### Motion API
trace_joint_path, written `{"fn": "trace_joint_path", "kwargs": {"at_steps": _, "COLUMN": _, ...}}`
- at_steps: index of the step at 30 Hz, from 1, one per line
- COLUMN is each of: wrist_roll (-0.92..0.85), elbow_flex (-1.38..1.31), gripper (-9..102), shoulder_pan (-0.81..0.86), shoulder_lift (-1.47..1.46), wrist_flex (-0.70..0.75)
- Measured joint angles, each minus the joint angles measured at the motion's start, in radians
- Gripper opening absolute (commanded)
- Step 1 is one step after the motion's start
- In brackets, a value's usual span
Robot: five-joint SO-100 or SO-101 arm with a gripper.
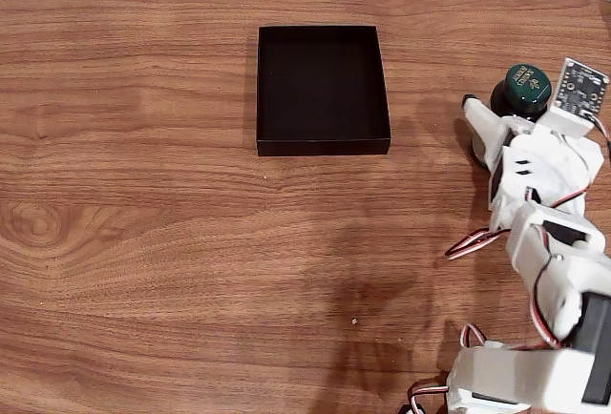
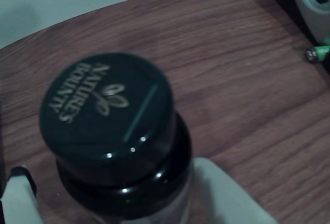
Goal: Pick up the pill bottle and place it in the black box.
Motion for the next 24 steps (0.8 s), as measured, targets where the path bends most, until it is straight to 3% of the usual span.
{"fn": "trace_joint_path", "kwargs": {"at_steps": 9, "wrist_roll": -0.02, "elbow_flex": -0.034, "gripper": 37, "shoulder_pan": -0.051, "shoulder_lift": -0.186, "wrist_flex": -0.222}}
{"fn": "trace_joint_path", "kwargs": {"at_steps": 24, "wrist_roll": -0.023, "elbow_flex": -0.126, "gripper": 36, "shoulder_pan": -0.054, "shoulder_lift": -0.36, "wrist_flex": -0.308}}
